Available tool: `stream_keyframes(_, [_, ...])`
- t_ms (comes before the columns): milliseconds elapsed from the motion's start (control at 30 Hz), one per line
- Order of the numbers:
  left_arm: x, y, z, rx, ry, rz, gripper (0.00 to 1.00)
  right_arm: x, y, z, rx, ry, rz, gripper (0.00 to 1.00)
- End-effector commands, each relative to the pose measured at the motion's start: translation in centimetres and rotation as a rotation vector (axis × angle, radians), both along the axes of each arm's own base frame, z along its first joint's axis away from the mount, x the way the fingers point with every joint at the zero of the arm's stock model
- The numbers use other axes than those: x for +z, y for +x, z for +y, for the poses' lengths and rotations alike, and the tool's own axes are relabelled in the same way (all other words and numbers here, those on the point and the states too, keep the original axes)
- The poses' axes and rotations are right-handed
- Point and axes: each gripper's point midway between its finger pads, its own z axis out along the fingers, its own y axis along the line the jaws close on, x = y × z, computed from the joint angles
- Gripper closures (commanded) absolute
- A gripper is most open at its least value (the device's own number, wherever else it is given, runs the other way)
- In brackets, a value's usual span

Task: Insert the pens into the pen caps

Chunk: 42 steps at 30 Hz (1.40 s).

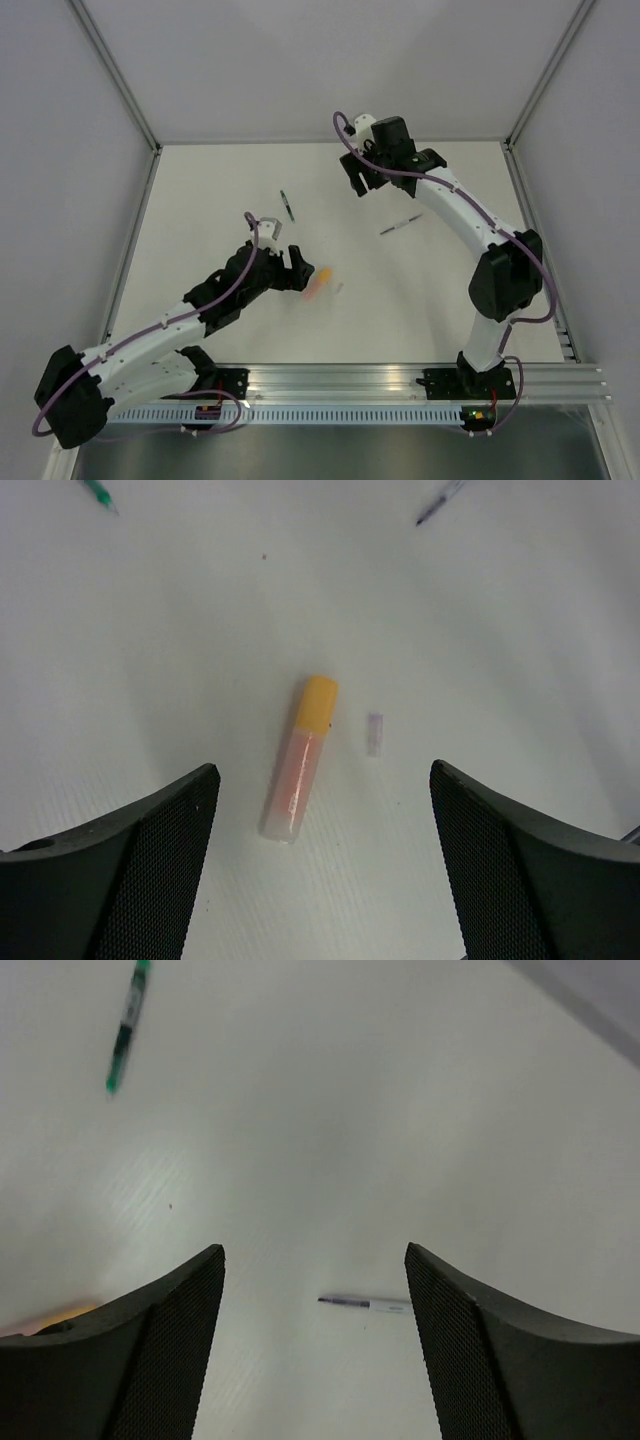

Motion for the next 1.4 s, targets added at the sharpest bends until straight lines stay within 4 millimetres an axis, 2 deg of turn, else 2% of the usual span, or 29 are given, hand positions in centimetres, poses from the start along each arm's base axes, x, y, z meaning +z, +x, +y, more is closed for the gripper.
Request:
stream_keyframes(0, [4.7, 1.1, 1.3, 0.069, -0.100, -0.192, 0.10, -2.9, -2.0, -0.3, 0.196, -0.073, 0.096, 0.19])
stream_keyframes(67, [6.4, 0.5, 1.9, 0.067, -0.157, -0.254, 0.09, -5.2, -1.6, -2.2, 0.239, -0.157, 0.103, 0.19])
stream_keyframes(100, [6.1, 0.1, 1.9, 0.053, -0.168, -0.263, 0.09, -5.9, -1.7, -2.6, 0.274, -0.176, 0.102, 0.21])
stream_keyframes(133, [6.9, 0.0, 1.9, 0.046, -0.193, -0.294, 0.09, -6.0, -1.3, -3.4, 0.351, -0.226, 0.054, 0.22])
stream_keyframes(167, [7.6, -0.2, 2.1, 0.043, -0.208, -0.321, 0.09, -8.0, -2.5, -3.6, 0.430, -0.225, 0.075, 0.23])
stream_keyframes(200, [7.8, -0.1, 2.5, 0.059, -0.208, -0.331, 0.09, -7.1, -1.9, -3.9, 0.442, -0.232, -0.004, 0.22])
stream_keyframes(233, [7.6, -0.1, 2.8, 0.072, -0.201, -0.327, 0.08, -7.6, -1.8, -4.9, 0.452, -0.248, -0.014, 0.21])
stream_keyframes(333, [8.1, -0.2, 3.4, 0.095, -0.216, -0.338, 0.09, -11.6, -4.0, -6.3, 0.603, -0.334, 0.104, 0.19])
stream_keyframes(367, [8.3, -0.3, 3.3, 0.093, -0.224, -0.341, 0.09, -12.0, -4.0, -6.6, 0.655, -0.373, 0.118, 0.20])
stream_keyframes(400, [8.4, -0.4, 3.3, 0.086, -0.231, -0.344, 0.08, -14.1, -5.3, -7.6, 0.676, -0.400, 0.213, 0.20])
stream_keyframes(467, [8.4, -0.4, 3.2, 0.082, -0.234, -0.345, 0.08, -15.6, -5.5, -8.5, 0.695, -0.421, 0.236, 0.19])
stream_keyframes(633, [8.0, -0.3, 2.9, 0.078, -0.220, -0.328, 0.08, -16.8, -4.5, -9.0, 0.709, -0.404, 0.219, 0.20])
stream_keyframes(667, [8.0, -0.2, 2.9, 0.079, -0.221, -0.327, 0.08, -16.5, -4.2, -8.9, 0.713, -0.400, 0.220, 0.21])
stream_keyframes(700, [8.0, -0.2, 2.9, 0.077, -0.221, -0.327, 0.08, -17.1, -4.1, -8.9, 0.720, -0.392, 0.240, 0.22])
stream_keyframes(733, [8.0, -0.3, 2.8, 0.073, -0.222, -0.326, 0.08, -16.7, -3.4, -8.8, 0.721, -0.368, 0.233, 0.23])
stream_keyframes(800, [7.9, -0.2, 2.8, 0.076, -0.222, -0.330, 0.08, -18.0, -3.5, -8.9, 0.730, -0.349, 0.280, 0.25])
stream_keyframes(967, [7.7, 0.0, 2.8, 0.080, -0.213, -0.327, 0.08, -19.6, -2.2, -9.4, 0.735, -0.401, 0.289, 0.28])
stream_keyframes(1167, [7.6, 0.1, 2.6, 0.075, -0.205, -0.321, 0.08, -21.2, -2.0, -10.0, 0.739, -0.436, 0.314, 0.28])
stream_keyframes(1367, [8.0, 0.1, 3.1, 0.092, -0.202, -0.334, 0.08, -23.5, -2.6, -10.0, 0.740, -0.415, 0.370, 0.34])
